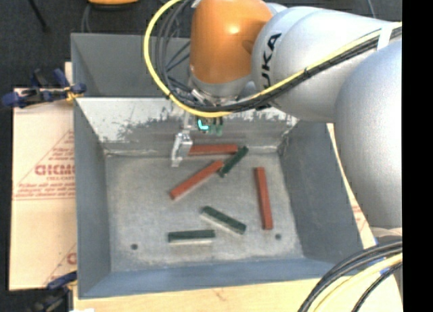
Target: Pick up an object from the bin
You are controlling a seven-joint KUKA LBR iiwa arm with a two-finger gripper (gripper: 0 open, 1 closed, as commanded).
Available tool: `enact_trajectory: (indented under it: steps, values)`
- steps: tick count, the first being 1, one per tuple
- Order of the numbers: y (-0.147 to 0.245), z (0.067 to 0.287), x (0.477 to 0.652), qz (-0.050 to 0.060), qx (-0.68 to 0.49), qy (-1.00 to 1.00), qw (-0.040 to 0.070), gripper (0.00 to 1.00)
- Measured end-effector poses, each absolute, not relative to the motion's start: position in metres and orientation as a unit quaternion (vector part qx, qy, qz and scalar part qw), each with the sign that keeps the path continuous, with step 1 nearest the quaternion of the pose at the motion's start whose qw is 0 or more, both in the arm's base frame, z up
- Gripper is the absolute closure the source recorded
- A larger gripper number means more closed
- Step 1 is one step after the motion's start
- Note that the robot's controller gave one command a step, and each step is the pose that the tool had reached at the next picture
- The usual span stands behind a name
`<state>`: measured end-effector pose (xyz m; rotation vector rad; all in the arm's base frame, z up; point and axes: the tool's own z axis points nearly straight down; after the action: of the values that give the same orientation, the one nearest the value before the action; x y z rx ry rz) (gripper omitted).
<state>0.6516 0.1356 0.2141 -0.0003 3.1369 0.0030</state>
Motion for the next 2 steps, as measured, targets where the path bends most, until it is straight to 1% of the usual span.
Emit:
enact_trajectory:
  steps: [1,2]
  values:
    - [0.136,0.214,0.652,0.001,0.0,1.0,0.002,0.0]
    - [0.084,0.126,0.641,0.0,-0.042,0.999,0.004,0.0]
